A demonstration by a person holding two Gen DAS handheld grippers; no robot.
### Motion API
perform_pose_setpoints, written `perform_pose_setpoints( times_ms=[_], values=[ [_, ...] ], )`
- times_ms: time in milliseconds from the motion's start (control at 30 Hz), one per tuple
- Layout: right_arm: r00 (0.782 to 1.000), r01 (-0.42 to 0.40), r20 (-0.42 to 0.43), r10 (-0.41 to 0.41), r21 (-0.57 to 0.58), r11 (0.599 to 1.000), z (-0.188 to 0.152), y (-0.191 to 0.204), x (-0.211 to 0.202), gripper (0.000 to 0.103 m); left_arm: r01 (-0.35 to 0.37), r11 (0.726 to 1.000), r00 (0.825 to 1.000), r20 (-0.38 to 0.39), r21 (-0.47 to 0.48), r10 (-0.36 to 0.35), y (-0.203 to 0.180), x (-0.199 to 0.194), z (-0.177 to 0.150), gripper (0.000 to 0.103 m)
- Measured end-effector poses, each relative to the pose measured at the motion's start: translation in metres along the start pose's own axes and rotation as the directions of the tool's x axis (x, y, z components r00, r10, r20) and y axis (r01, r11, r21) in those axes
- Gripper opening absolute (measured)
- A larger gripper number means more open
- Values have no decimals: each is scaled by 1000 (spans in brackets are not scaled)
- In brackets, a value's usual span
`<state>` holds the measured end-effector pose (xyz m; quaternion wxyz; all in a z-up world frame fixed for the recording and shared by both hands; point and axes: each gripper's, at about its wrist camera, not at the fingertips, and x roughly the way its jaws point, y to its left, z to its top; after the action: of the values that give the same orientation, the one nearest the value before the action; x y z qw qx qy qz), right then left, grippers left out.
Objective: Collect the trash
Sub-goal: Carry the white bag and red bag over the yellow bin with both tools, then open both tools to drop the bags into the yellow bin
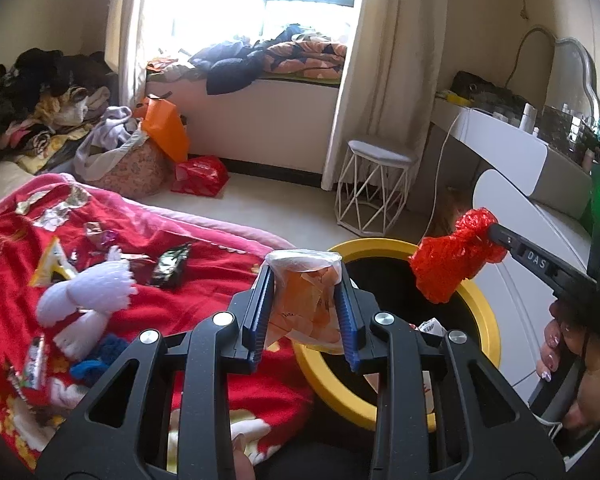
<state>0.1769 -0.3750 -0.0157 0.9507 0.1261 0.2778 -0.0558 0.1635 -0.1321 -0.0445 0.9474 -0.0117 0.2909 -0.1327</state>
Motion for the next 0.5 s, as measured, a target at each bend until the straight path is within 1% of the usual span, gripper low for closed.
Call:
perform_pose_setpoints(
  times_ms=[100,167,233,300,333,367,400,467,500],
  values=[
    [1000,-16,-20,16,14,1000,3,-6,8,10,20,1000,1000,-6,-12,-20,-6,8,-1,26],
    [999,-35,-34,35,16,999,5,-7,11,13,45,999,999,-6,-21,-45,-8,12,-2,31],
    [997,-57,-51,58,11,998,6,-7,15,14,71,997,997,-13,-35,-72,-6,15,-3,42],
    [994,-77,-82,78,12,997,4,-6,18,22,85,995,996,-16,-57,-86,-4,14,-4,61],
    [993,-78,-89,79,14,997,3,-5,18,32,94,992,995,-20,-80,-96,1,12,-4,67],
    [992,-80,-93,82,18,997,0,-4,18,37,99,991,995,-19,-92,-101,4,11,-4,76],
    [991,-83,-100,85,21,996,-3,-3,17,39,100,990,995,-10,-103,-102,9,6,-4,82],
    [991,-87,-104,88,19,996,-7,1,15,43,86,991,996,3,-104,-86,15,-1,-4,87],
    [991,-91,-101,92,15,996,-9,3,12,44,80,991,997,7,-106,-80,18,-4,-4,87]
  ],
)
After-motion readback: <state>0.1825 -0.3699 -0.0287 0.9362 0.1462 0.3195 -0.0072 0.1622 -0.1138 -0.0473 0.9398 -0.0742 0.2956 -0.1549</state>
